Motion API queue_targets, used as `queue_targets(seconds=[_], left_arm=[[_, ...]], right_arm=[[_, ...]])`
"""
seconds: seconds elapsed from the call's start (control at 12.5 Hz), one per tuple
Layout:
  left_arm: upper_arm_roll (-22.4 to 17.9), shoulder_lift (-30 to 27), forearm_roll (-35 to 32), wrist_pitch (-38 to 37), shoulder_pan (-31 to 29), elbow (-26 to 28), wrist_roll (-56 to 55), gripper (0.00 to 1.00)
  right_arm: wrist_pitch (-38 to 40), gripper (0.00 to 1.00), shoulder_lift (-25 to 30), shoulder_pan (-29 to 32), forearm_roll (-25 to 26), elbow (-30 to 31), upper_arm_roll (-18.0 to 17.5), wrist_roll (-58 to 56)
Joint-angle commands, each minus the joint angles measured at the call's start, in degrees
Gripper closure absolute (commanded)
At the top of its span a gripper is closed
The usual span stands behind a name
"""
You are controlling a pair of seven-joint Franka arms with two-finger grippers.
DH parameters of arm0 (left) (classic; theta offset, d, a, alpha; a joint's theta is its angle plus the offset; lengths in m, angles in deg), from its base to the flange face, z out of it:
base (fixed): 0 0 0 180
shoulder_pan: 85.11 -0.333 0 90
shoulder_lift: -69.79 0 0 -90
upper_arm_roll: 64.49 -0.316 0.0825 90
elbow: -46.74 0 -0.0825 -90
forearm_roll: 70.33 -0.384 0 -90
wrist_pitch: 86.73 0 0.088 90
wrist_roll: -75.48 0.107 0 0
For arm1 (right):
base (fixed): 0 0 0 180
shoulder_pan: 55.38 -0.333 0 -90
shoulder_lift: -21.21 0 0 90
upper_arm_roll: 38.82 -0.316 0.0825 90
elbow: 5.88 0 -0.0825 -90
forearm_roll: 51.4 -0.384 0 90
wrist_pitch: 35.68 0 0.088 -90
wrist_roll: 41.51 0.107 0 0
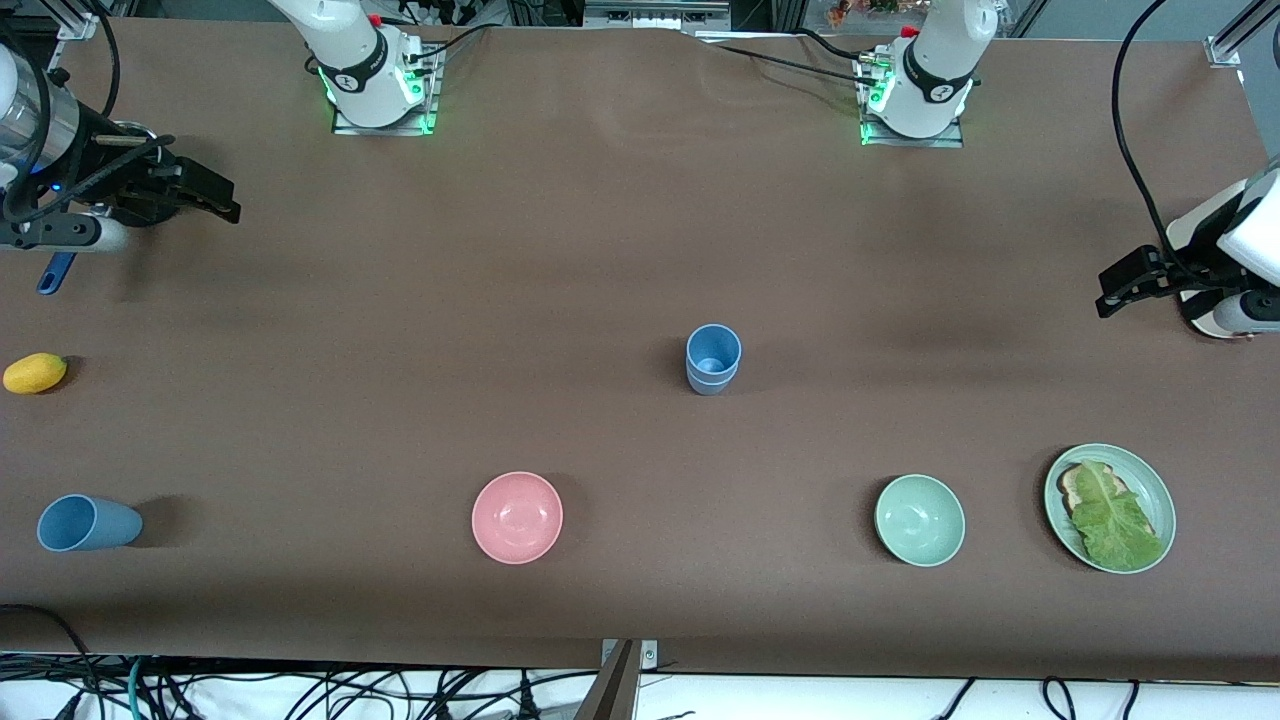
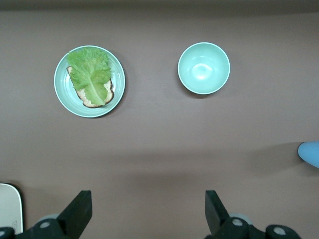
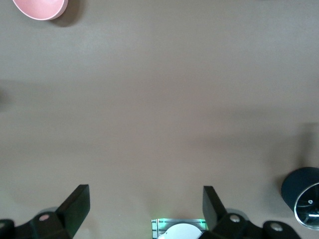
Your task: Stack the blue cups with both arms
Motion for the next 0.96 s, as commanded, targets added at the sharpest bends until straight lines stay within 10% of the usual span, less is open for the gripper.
queue_targets(seconds=[0.0,0.88], left_arm=[[-0.03,-0.26,-0.42,0.26,-0.12,0.28,0.5,0.0],[-0.03,-0.17,-0.42,0.26,-0.12,0.28,0.5,0.0]], right_arm=[[0.64,0.0,0.79,1.26,0.14,0.26,-1.18,0.14],[0.9,0.0,0.43,1.26,0.66,-0.62,-1.18,-0.21]])
